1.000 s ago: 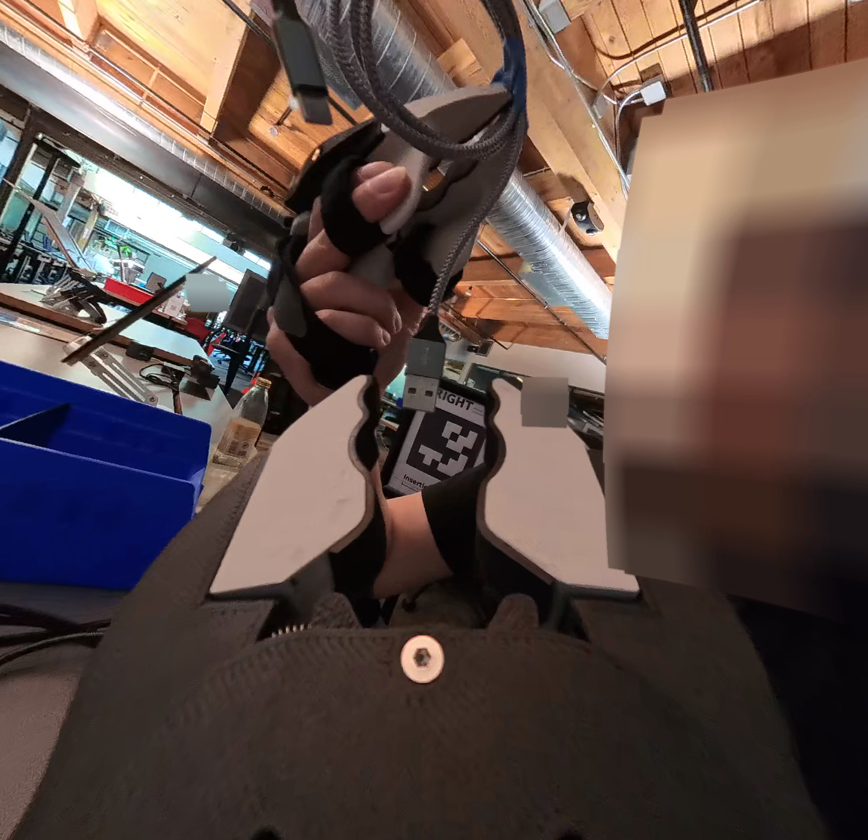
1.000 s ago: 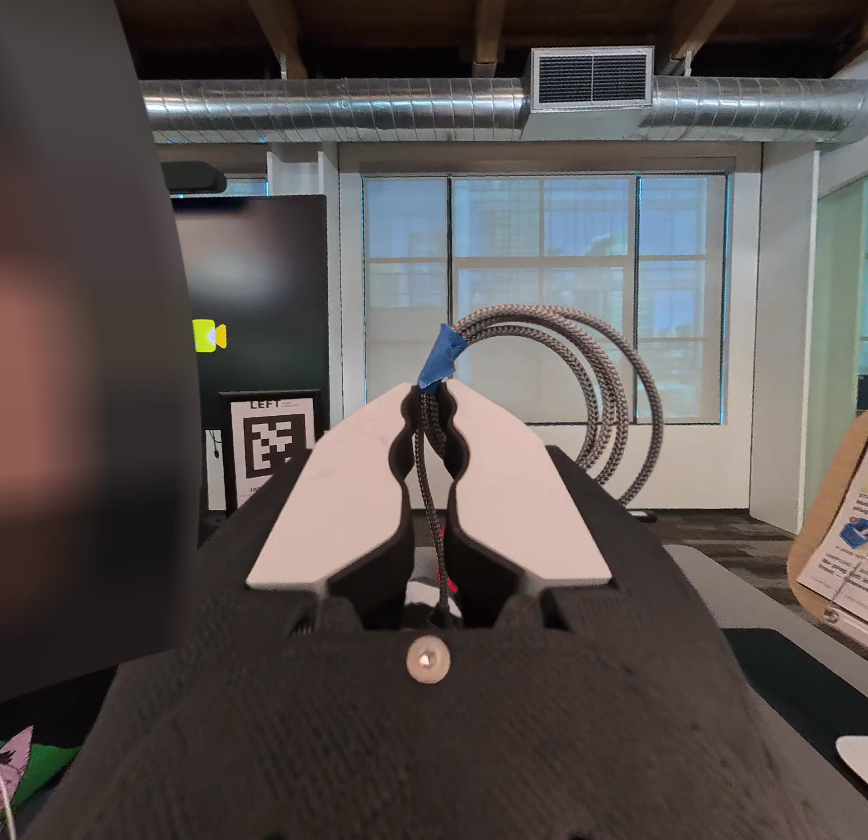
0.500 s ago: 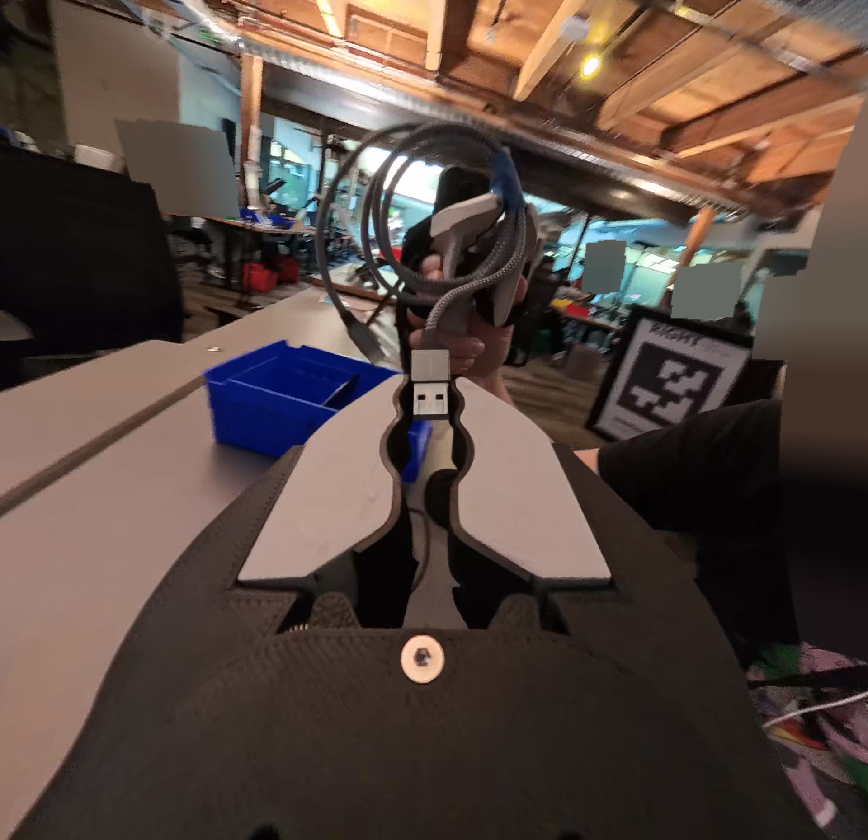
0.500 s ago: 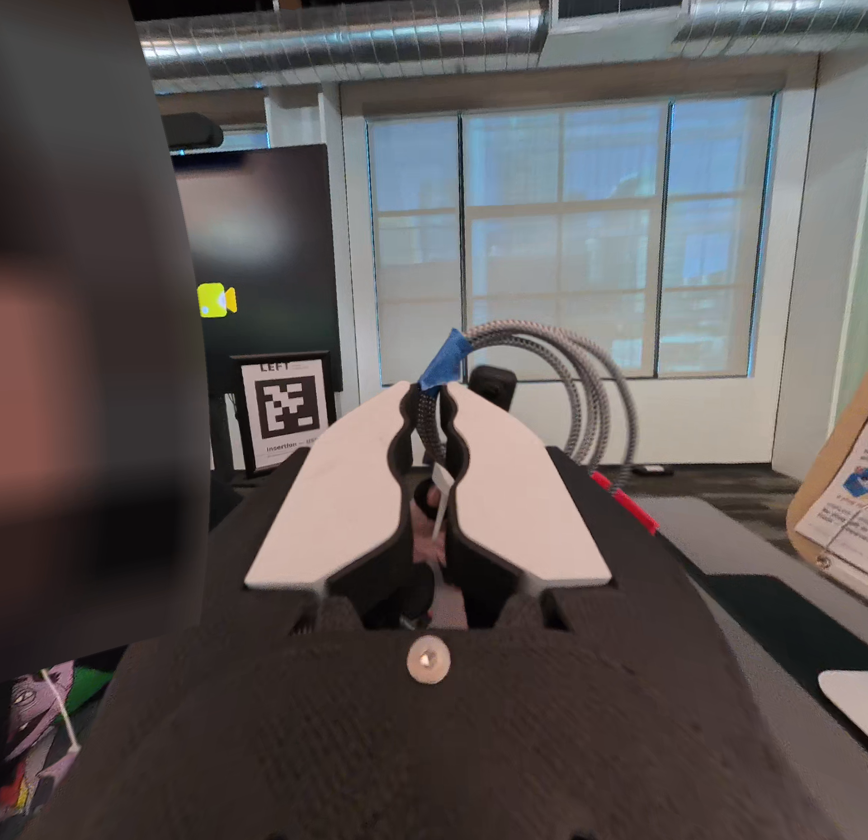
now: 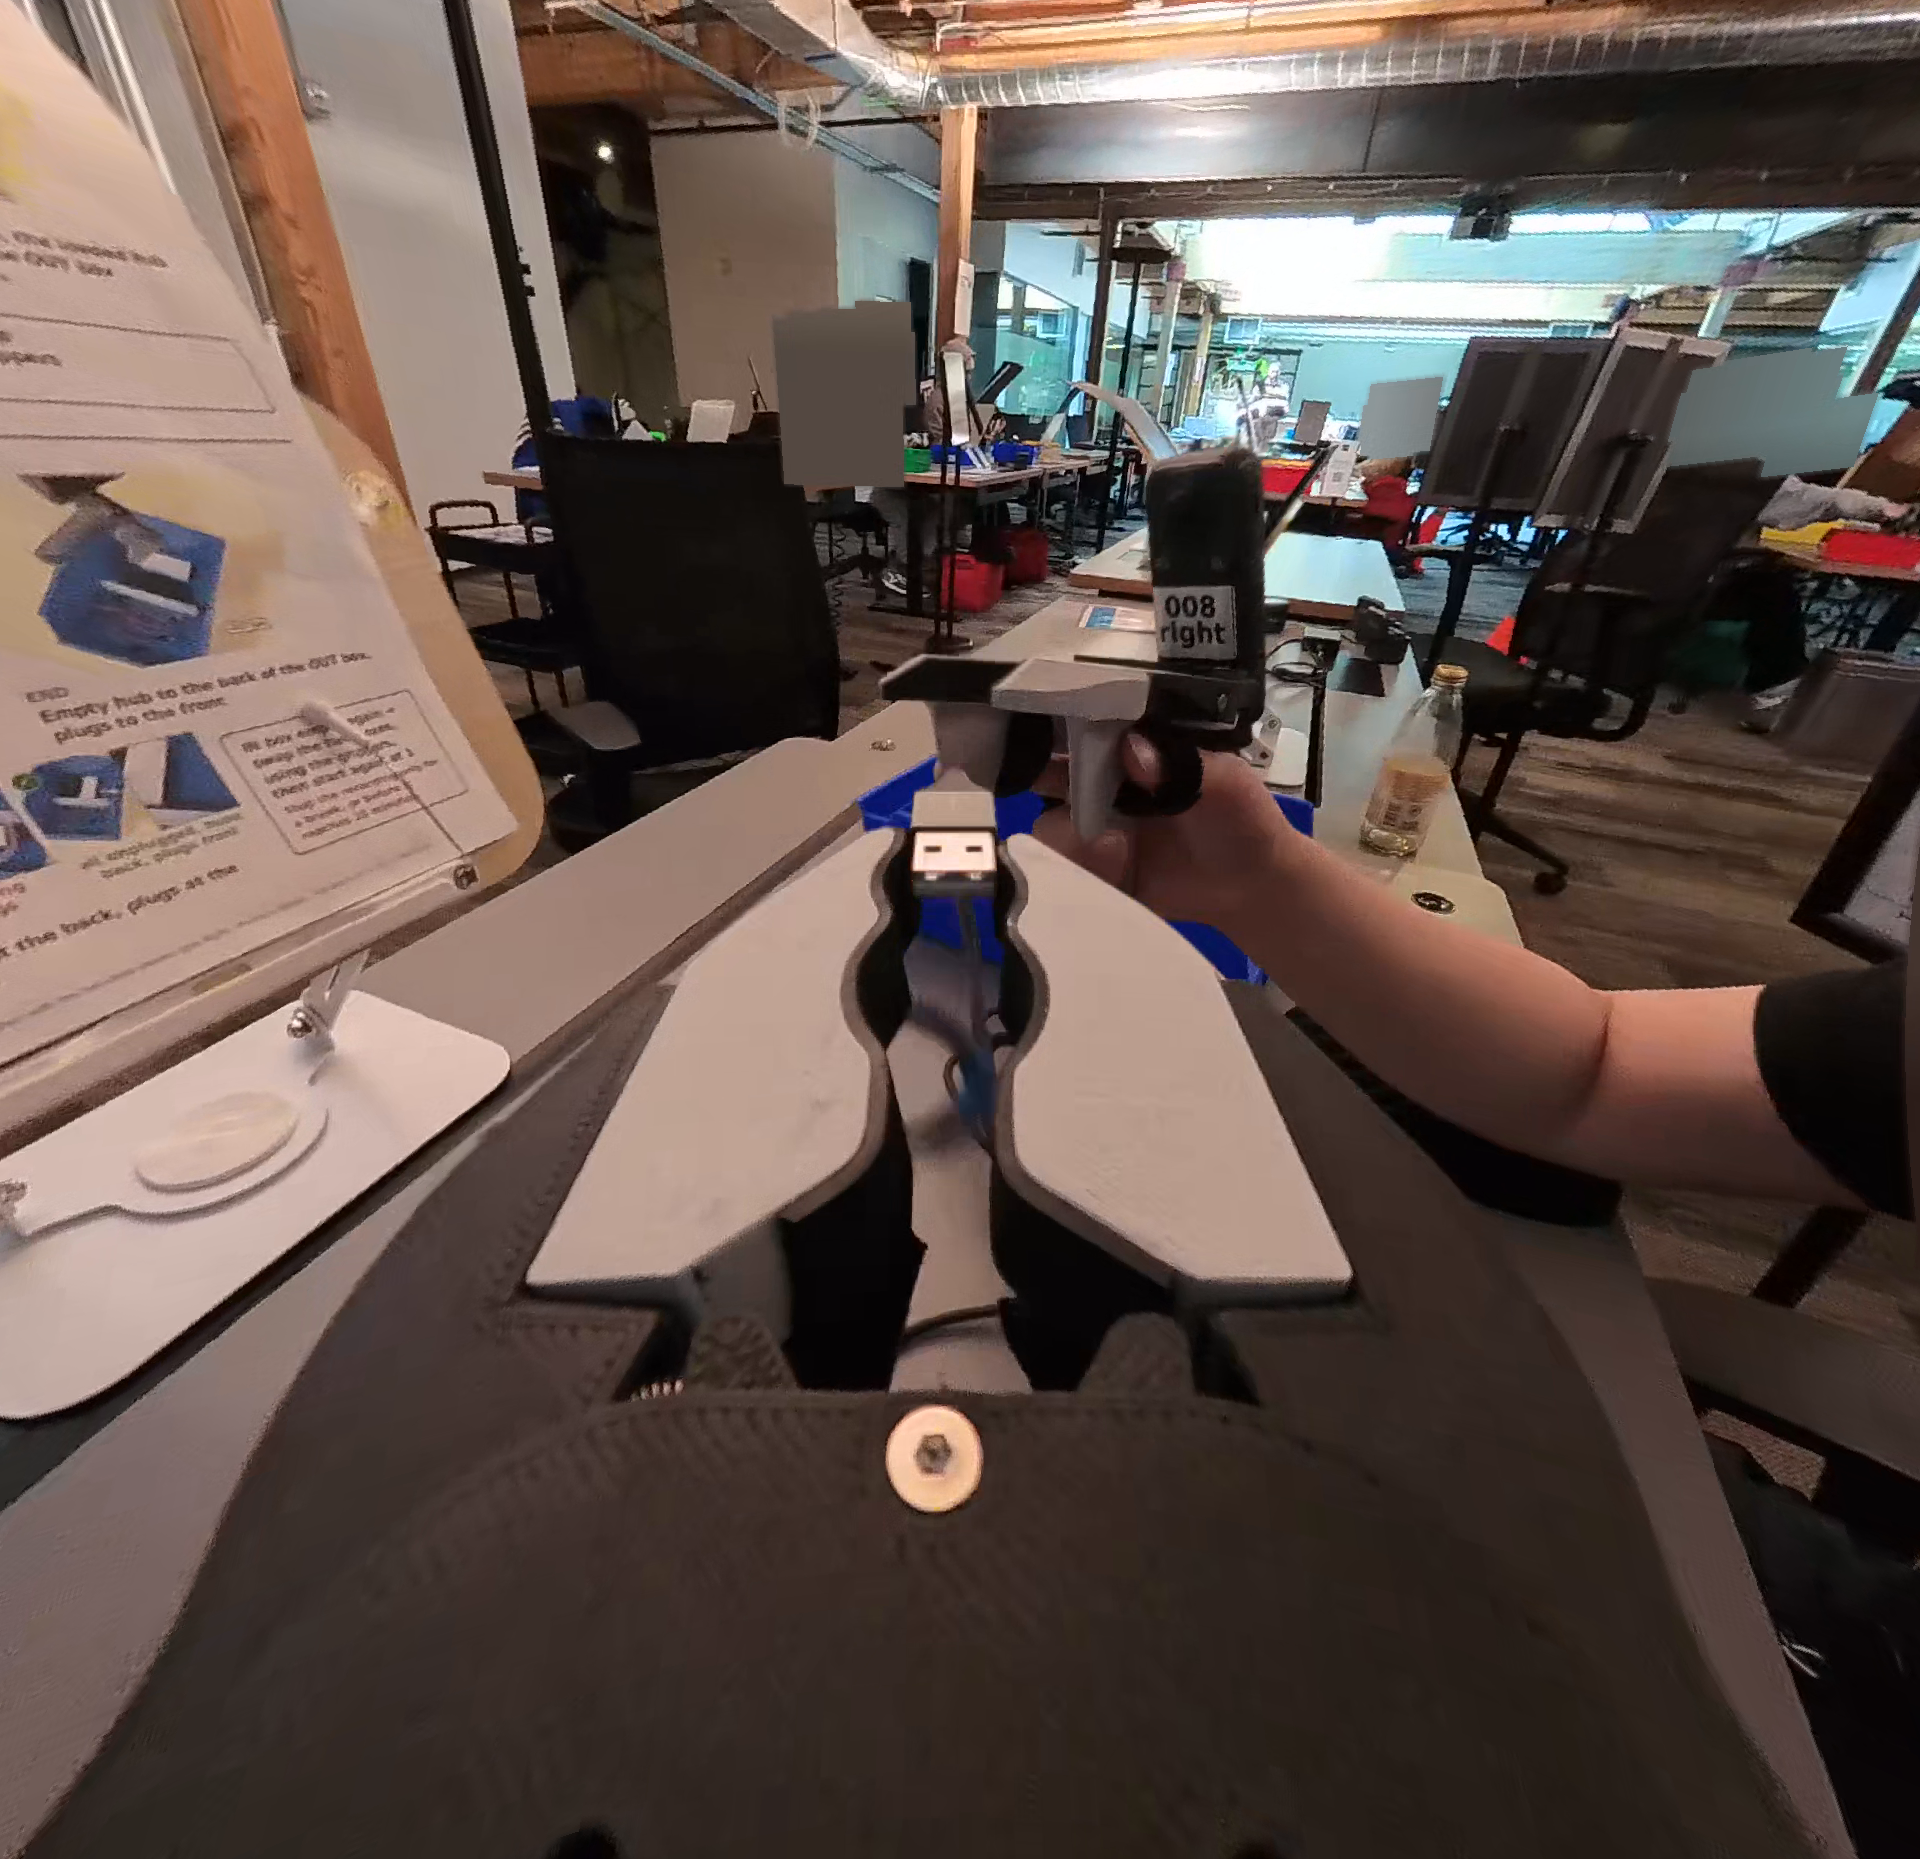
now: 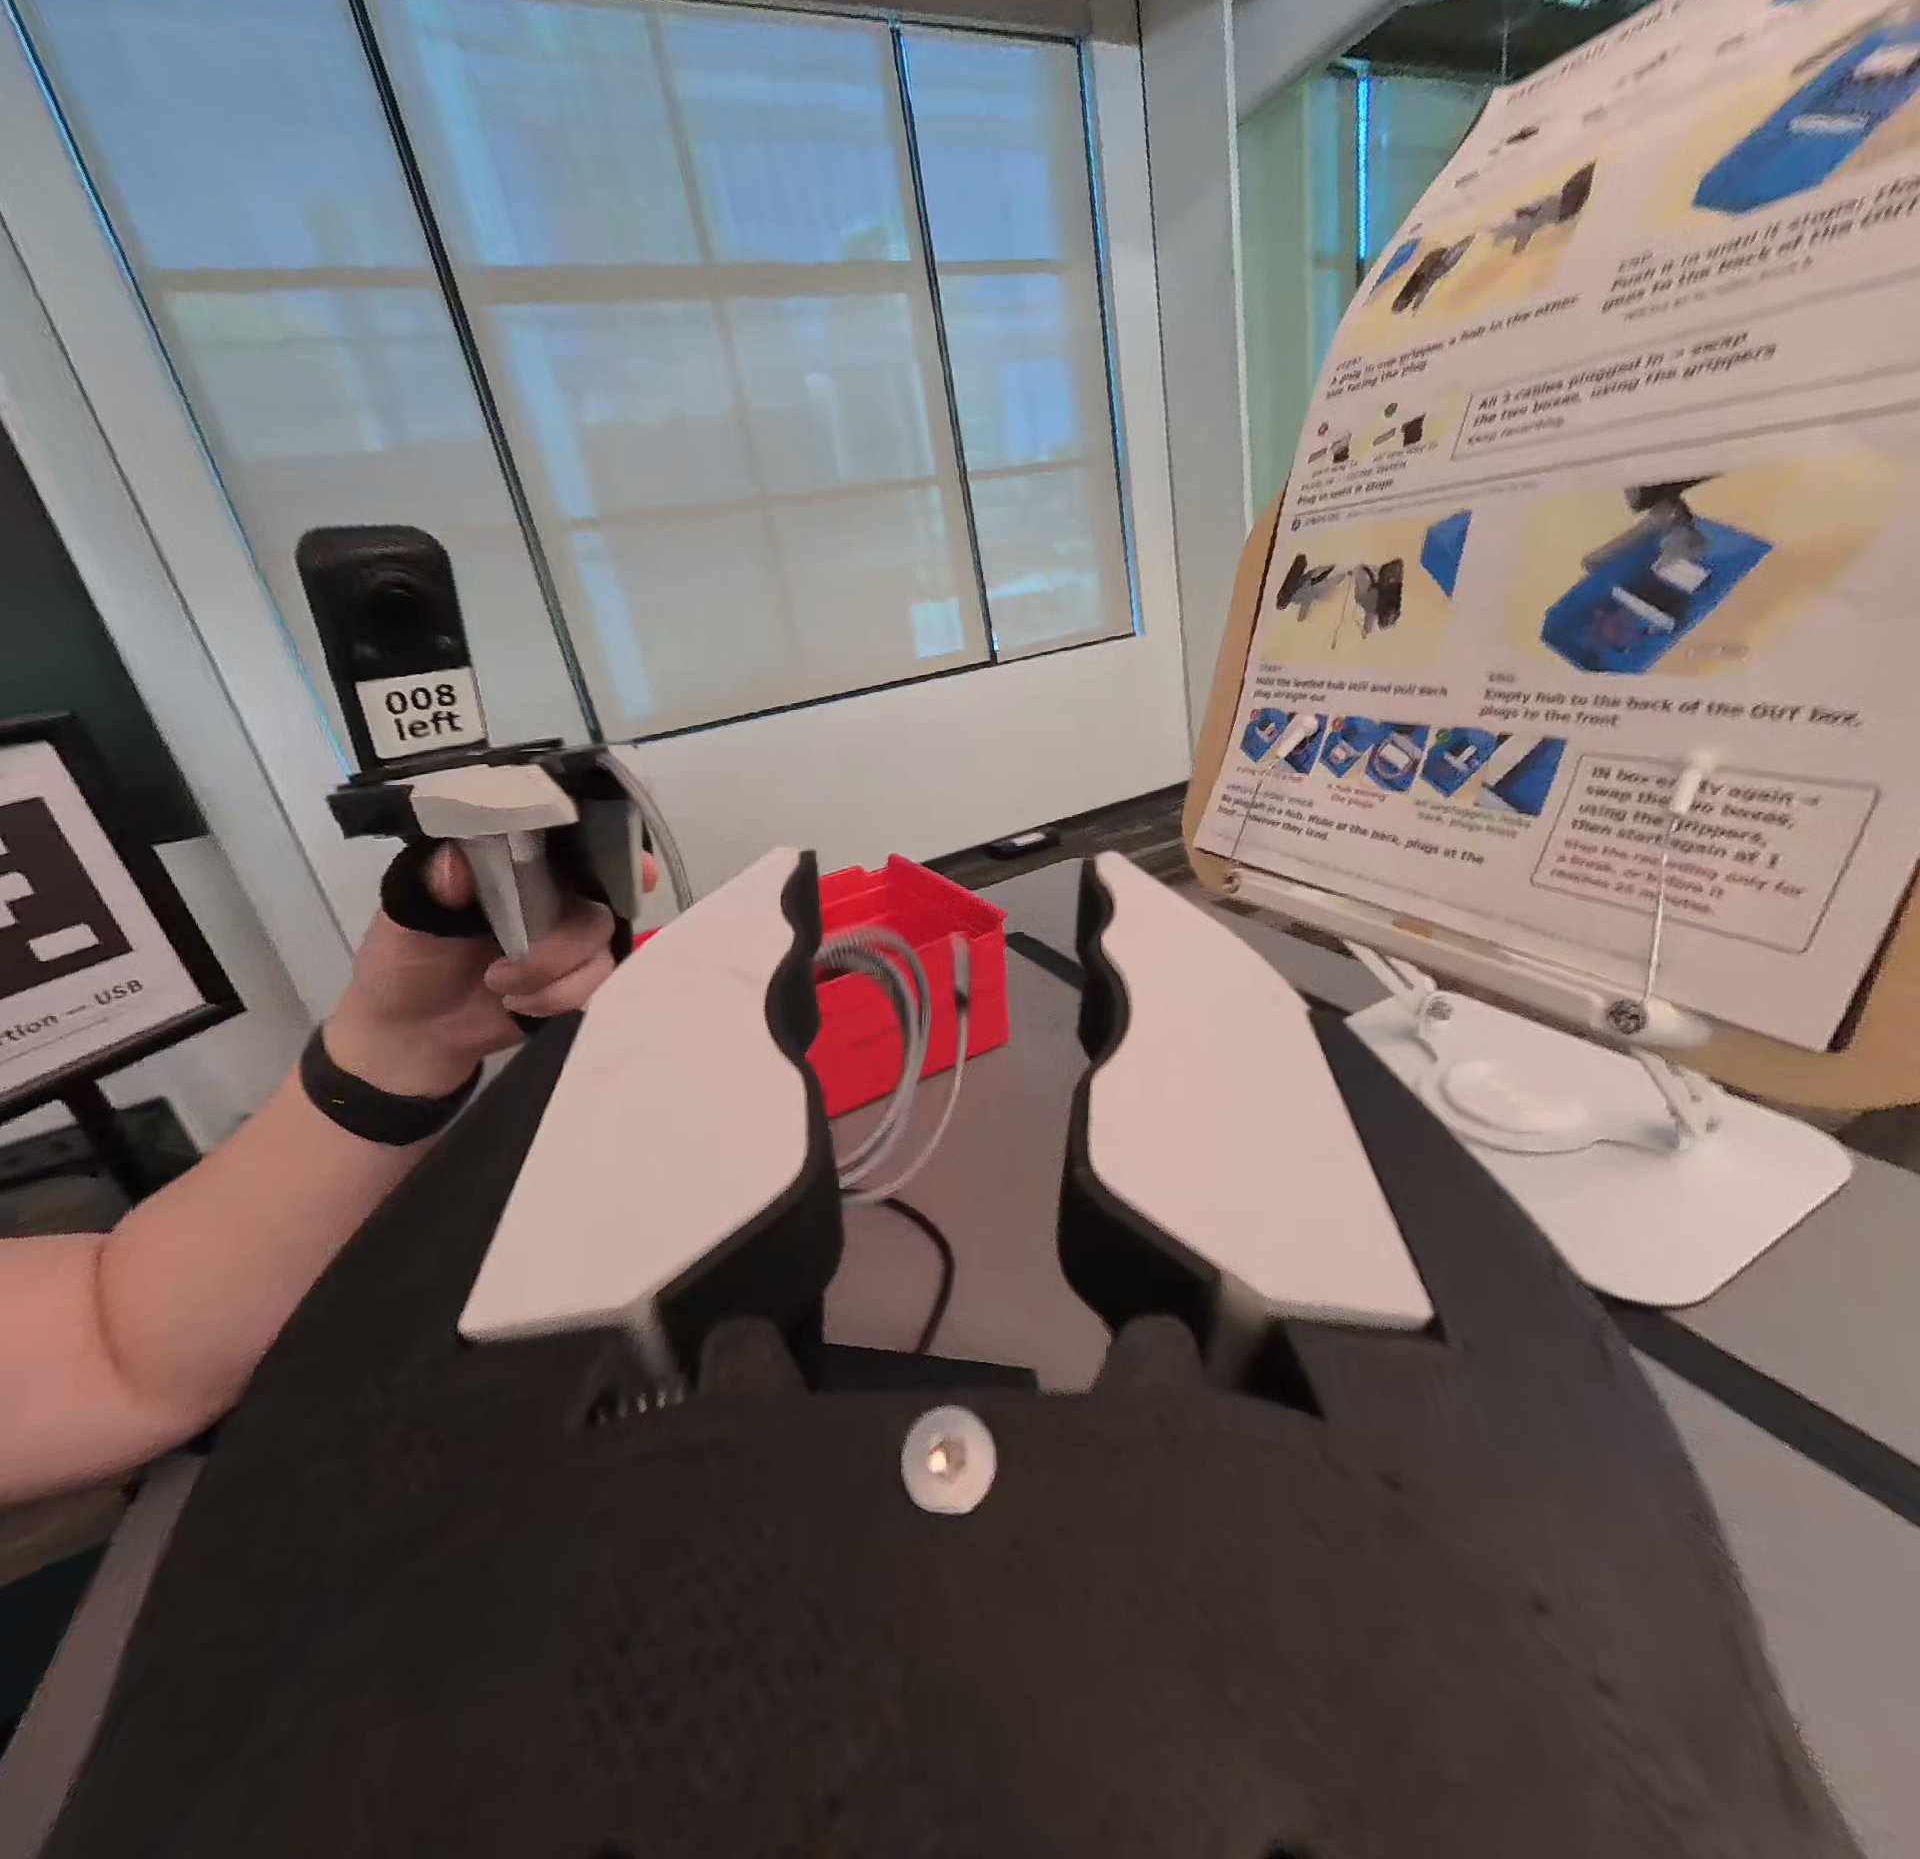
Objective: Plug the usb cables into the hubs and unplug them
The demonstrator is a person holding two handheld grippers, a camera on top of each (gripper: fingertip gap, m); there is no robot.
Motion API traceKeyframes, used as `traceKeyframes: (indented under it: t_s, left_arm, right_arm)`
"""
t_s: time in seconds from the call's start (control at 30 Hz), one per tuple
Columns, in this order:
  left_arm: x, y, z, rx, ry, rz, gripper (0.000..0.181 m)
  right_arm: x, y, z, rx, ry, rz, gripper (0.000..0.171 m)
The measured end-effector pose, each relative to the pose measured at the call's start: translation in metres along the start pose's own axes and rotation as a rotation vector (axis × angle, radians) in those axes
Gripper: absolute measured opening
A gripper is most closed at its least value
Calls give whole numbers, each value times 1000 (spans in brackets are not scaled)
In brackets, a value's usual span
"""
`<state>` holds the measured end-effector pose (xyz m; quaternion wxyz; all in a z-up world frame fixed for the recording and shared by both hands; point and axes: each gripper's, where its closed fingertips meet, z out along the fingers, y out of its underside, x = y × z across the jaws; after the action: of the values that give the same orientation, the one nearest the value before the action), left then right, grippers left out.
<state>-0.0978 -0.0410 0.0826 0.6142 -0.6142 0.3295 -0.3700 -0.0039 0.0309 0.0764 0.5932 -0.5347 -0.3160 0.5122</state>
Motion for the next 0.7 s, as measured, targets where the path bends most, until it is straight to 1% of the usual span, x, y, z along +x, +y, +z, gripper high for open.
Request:
traceKeyframes:
  t_s: [0.13,0.3,0.43,0.5,0.63,0.7]
  left_arm:
    - [-3,9,2,-49,8,-34,12]
    - [4,19,9,-76,52,-75,12]
    - [7,29,18,-95,38,-90,12]
    - [8,28,18,-86,16,-72,12]
    - [8,20,12,-59,-54,-28,12]
    - [7,16,10,-39,-78,-30,12]
  right_arm:
    - [-7,10,6,-15,-73,71,46]
    - [-14,30,15,-108,-112,46,44]
    - [-27,39,21,-149,-174,58,43]
    - [-29,47,24,-188,-181,31,43]
    - [-23,71,31,-279,-142,-65,43]
    - [-27,78,34,-298,-155,-58,43]
